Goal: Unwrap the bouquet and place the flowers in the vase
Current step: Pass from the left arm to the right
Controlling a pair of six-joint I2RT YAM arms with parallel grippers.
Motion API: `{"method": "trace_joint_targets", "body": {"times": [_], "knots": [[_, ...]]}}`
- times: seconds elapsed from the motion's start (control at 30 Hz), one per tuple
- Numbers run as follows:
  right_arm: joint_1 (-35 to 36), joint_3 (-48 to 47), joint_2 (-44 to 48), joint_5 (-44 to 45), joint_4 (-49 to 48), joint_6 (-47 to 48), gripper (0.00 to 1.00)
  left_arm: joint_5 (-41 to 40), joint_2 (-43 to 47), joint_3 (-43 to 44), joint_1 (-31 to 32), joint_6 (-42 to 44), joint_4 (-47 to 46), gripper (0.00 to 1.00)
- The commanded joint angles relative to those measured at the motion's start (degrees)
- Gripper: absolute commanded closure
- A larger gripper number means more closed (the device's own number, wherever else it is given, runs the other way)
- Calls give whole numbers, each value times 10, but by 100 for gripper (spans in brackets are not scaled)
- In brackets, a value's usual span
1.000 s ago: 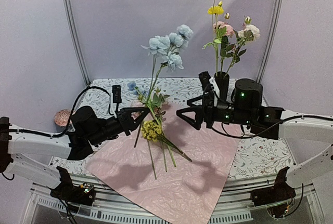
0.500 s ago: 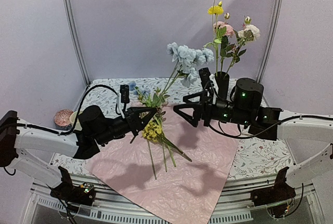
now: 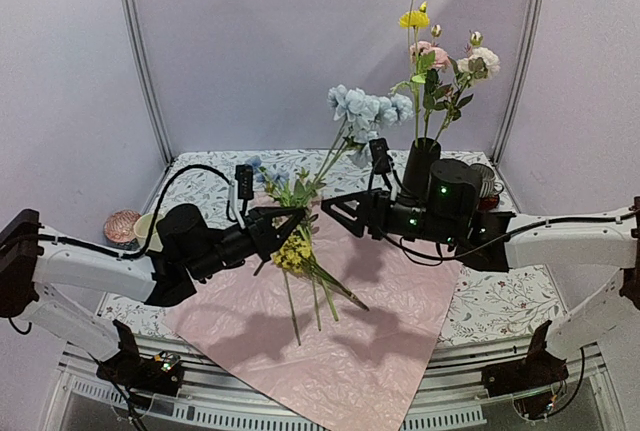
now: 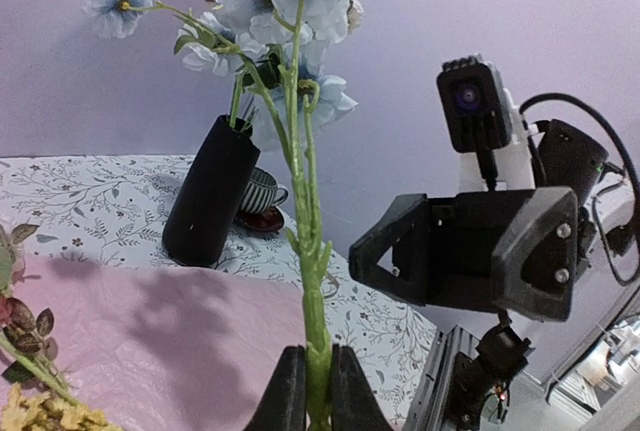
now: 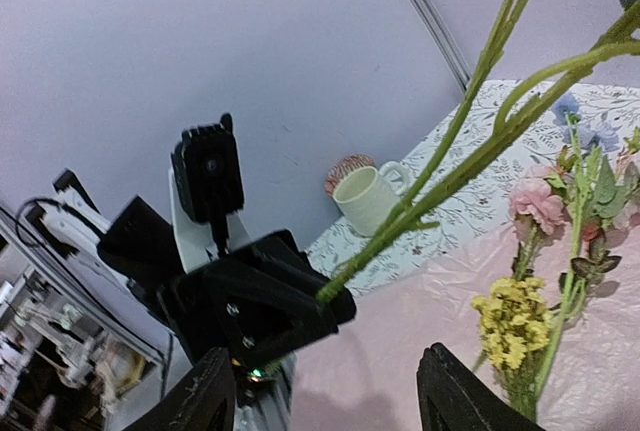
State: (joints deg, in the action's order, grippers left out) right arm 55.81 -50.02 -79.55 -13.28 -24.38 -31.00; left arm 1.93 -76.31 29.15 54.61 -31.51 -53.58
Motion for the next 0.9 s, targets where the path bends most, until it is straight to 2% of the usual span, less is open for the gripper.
{"method": "trace_joint_targets", "body": {"times": [0.0, 0.03, 0.1, 0.23, 0.5, 0.7, 0.77, 0.87], "knots": [[-1, -2, -32, -13, -144, -105, 39, 11, -17, 6, 17, 17, -53, 94], [0, -5, -40, -12, -159, -118, 40, 15, -20, 10, 19, 20, -56, 94], [0, -7, -53, -7, -185, -134, 56, 16, -22, 10, 22, 22, -61, 94], [1, -8, -62, 4, -206, -158, 60, 22, -18, -1, 24, 30, -75, 94], [0, -16, -73, -4, -215, -164, 60, 69, -13, -21, 27, 49, -132, 94], [1, -18, -77, -6, -219, -161, 58, 75, -11, -26, 30, 51, -145, 94], [0, -18, -80, -14, -232, -156, 61, 82, -13, -25, 31, 48, -151, 94], [1, -18, -85, -31, -256, -146, 75, 88, -18, -23, 33, 43, -158, 94]]}}
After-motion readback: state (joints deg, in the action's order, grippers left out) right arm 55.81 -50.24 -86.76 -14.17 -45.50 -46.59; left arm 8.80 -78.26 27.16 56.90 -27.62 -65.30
